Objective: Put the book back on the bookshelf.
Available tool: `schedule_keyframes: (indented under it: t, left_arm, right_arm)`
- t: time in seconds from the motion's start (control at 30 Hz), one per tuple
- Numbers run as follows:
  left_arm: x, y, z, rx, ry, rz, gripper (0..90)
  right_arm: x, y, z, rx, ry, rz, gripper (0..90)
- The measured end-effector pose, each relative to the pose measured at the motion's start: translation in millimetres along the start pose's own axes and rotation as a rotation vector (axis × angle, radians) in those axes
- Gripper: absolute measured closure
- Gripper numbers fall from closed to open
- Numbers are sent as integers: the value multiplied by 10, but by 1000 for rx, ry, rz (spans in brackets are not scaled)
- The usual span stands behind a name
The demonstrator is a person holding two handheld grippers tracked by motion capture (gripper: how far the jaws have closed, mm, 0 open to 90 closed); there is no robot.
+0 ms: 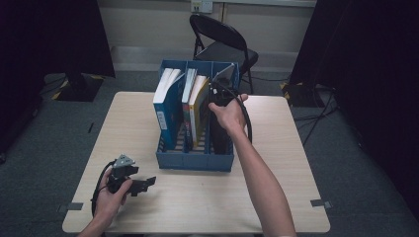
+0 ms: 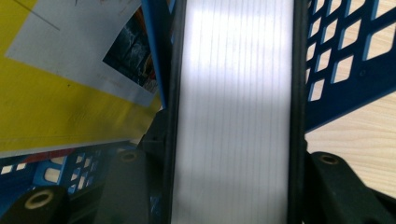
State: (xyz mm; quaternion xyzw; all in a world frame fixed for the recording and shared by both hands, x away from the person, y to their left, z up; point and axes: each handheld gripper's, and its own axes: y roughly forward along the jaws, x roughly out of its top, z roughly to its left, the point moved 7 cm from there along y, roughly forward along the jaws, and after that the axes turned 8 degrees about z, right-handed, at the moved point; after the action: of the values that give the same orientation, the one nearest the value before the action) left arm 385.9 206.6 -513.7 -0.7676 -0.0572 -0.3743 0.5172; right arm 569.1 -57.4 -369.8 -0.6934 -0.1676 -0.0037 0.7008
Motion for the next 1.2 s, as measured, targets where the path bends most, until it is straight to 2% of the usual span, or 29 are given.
schedule_keyframes:
  t: [0.13, 0.27, 0.47, 0.53, 0.7, 0.8, 0.93, 1.2]
  left_arm:
    - [5, -6, -1, -2, -7, -4, 159]
    - [3, -5, 2, 1, -1, -3, 159]
    - [5, -2, 13, 7, 0, -2, 159]
    - [6, -1, 11, 7, -2, -2, 159]
    - [6, 10, -10, 3, 6, 6, 159]
    - [11, 14, -21, 1, 5, 2, 159]
    - [7, 12, -7, 4, 6, 7, 159]
    - [8, 13, -1, 1, 0, 4, 160]
  right_arm:
    - [-34, -19, -9, 27, -5, -7, 495]
    - [-101, -53, -16, 41, -36, -31, 479]
    - [-295, -75, -37, 107, -79, -88, 433]
    - [-370, -62, -38, 111, -125, -114, 413]
    - [-561, 15, -58, 152, -167, -143, 393]
    - [-651, 65, -75, 178, -178, -180, 388]
    - [-756, 155, -84, 195, -178, -278, 389]
    - [-913, 307, -114, 218, -188, -332, 414]
